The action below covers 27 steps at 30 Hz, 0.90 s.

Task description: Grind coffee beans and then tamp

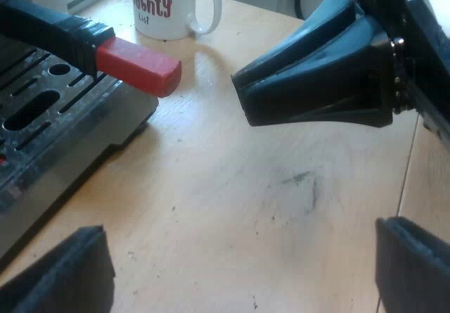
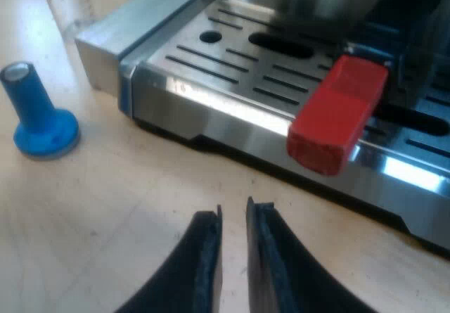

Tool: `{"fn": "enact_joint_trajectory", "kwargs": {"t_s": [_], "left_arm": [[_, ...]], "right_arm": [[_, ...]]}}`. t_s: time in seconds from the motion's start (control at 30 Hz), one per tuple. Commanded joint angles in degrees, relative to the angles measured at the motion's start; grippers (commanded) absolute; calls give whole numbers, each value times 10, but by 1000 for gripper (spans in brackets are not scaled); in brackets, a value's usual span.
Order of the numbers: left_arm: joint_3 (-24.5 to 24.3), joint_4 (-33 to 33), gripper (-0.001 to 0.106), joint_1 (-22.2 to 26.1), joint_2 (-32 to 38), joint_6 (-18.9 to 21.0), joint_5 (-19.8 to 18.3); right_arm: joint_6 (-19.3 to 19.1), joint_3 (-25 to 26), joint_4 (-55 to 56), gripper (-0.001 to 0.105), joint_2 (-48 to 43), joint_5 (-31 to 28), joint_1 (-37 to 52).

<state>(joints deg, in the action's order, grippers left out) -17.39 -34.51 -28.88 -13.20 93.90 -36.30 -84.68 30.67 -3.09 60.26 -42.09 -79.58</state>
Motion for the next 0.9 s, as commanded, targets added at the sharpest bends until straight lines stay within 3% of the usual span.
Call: {"fn": "enact_joint_trajectory", "kwargs": {"t_s": [0.03,0.2,0.43,0.9], "left_arm": [[6,34,78,-3,-16,8,-3],[11,60,78,-3,-49,6,-3],[11,75,78,-3,-84,5,-8],[11,76,78,-3,-88,5,-14]], "right_arm": [[3,2,-42,13,25,-37,-1],[39,2,-67,13,56,-75,-1],[39,2,-100,13,91,-118,0],[35,2,-143,13,125,-139,3]]}}
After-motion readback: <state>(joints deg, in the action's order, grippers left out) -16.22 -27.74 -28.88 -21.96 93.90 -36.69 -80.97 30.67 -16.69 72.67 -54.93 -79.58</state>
